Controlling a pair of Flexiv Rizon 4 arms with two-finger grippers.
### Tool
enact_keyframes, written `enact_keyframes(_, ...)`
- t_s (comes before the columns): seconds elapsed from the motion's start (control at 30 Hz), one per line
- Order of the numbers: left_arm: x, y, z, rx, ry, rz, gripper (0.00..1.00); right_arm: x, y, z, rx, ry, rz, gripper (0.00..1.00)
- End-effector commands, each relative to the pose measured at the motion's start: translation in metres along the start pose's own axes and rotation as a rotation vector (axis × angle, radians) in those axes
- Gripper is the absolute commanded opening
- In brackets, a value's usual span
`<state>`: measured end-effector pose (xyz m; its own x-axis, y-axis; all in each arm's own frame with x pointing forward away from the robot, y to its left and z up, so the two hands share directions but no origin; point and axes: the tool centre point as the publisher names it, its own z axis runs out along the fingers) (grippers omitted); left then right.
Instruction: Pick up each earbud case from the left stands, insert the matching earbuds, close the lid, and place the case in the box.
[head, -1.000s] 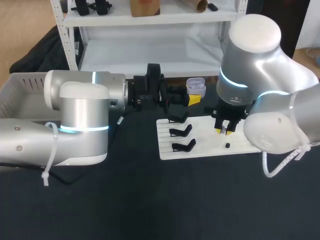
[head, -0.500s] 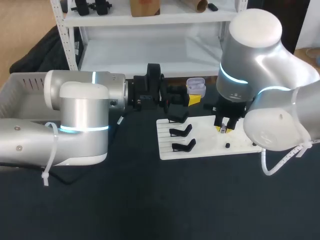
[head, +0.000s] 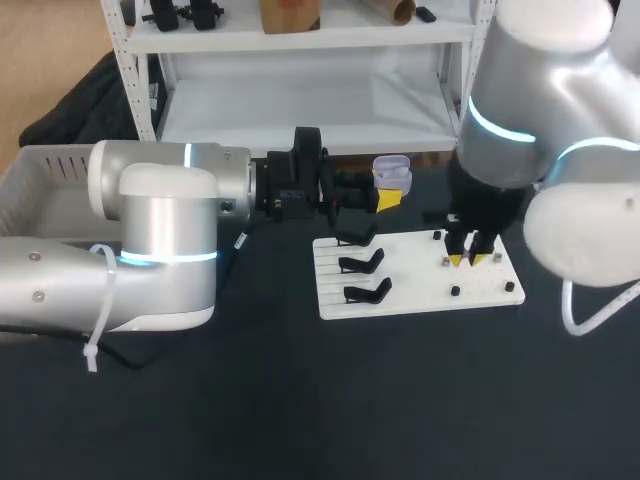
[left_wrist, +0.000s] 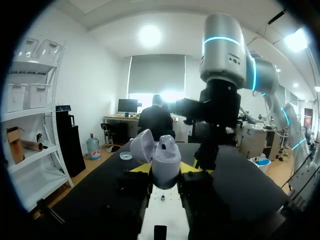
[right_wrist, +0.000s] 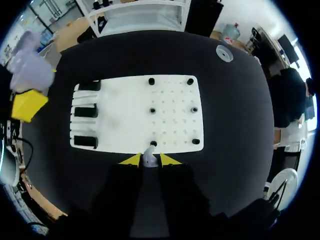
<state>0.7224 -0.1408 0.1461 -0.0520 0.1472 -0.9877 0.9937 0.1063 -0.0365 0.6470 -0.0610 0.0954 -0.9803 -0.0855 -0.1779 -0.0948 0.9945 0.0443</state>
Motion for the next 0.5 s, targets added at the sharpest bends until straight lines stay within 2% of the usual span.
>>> enact_keyframes(0.03, 0.0, 0.001, 0.001, 0.001, 0.0, -0.001, 0.0, 0.005, 0.009, -0.046, -0.016, 0.019, -0.124, 0.0)
enact_keyframes(0.1, 0.0, 0.001, 0.001, 0.001, 0.0, -0.001, 0.0, 0.003, 0.019, -0.063, -0.007, 0.014, -0.193, 0.0)
enact_keyframes(0.27, 0.0, 0.001, 0.001, 0.001, 0.0, -0.001, 0.0, -0.011, 0.044, -0.093, -0.057, -0.009, -0.288, 0.0)
enact_keyframes(0.5, 0.0, 0.001, 0.001, 0.001, 0.0, -0.001, 0.0, -0.034, 0.071, -0.118, -0.087, -0.038, -0.384, 0.0)
